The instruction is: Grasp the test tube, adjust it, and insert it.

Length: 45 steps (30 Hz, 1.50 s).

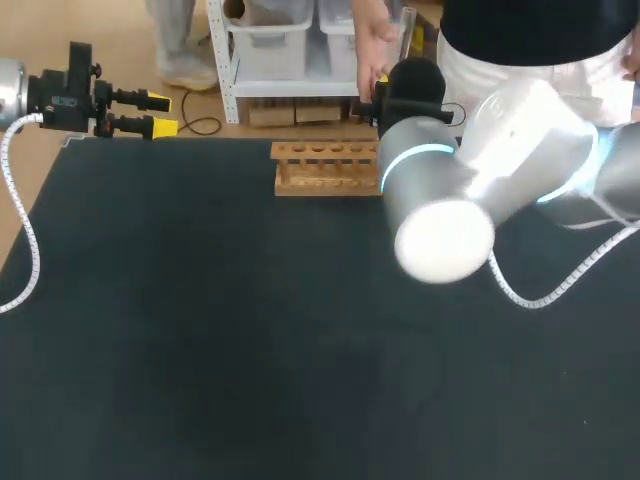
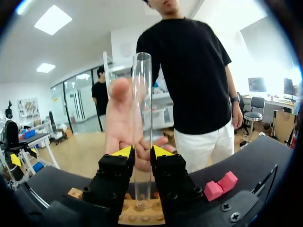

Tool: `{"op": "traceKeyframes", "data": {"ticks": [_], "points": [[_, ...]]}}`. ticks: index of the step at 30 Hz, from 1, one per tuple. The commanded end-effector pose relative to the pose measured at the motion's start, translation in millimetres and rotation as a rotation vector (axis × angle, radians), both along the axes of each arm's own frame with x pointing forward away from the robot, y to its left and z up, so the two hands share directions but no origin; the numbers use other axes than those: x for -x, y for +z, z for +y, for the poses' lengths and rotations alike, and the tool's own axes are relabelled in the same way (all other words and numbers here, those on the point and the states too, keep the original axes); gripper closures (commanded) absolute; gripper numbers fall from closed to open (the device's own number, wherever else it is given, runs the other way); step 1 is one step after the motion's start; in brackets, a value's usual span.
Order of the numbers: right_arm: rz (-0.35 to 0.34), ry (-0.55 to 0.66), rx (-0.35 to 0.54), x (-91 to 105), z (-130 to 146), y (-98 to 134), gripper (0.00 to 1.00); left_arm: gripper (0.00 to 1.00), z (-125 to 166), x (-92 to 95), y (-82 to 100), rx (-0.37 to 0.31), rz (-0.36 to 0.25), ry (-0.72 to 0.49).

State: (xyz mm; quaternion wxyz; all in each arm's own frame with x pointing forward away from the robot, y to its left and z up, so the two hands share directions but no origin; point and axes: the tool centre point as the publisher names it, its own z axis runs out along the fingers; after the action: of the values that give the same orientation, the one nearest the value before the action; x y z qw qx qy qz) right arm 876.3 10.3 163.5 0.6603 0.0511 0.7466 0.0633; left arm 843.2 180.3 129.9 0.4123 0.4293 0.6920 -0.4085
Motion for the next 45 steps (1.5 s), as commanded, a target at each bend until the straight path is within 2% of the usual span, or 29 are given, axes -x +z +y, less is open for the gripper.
{"op": "traceKeyframes", "data": {"ticks": [1, 13, 18, 22, 39, 45], "points": [[-0.206, -0.024, -0.001, 0.9, -0.2, -2.3, 1.00, 0.00, 0.4, -0.2, -1.0, 0.002, -0.003, -0.001], [-0.173, -0.003, -0.018, -1.2, 0.1, 0.7, 1.00, 0.00, 0.4, -0.2, -1.0, 0.002, -0.003, -0.001], [-0.151, 0.014, 0.003, 1.2, -1.3, 3.2, 1.00, 0.00, 0.4, -0.2, -1.0, 0.002, -0.003, -0.001], [-0.132, 0.031, 0.037, 3.3, -0.1, -0.3, 1.00, 0.00, 0.4, -0.2, -1.0, 0.002, -0.003, -0.001], [-0.116, 0.061, 0.052, -1.0, 7.1, -13.9, 1.00, 0.00, 0.4, -0.2, -1.0, 0.002, -0.003, -0.001], [-0.110, 0.052, 0.056, 8.2, 6.1, 0.4, 1.00, 0.00, 0.4, -0.2, -1.0, 0.002, -0.003, -0.001]]}}
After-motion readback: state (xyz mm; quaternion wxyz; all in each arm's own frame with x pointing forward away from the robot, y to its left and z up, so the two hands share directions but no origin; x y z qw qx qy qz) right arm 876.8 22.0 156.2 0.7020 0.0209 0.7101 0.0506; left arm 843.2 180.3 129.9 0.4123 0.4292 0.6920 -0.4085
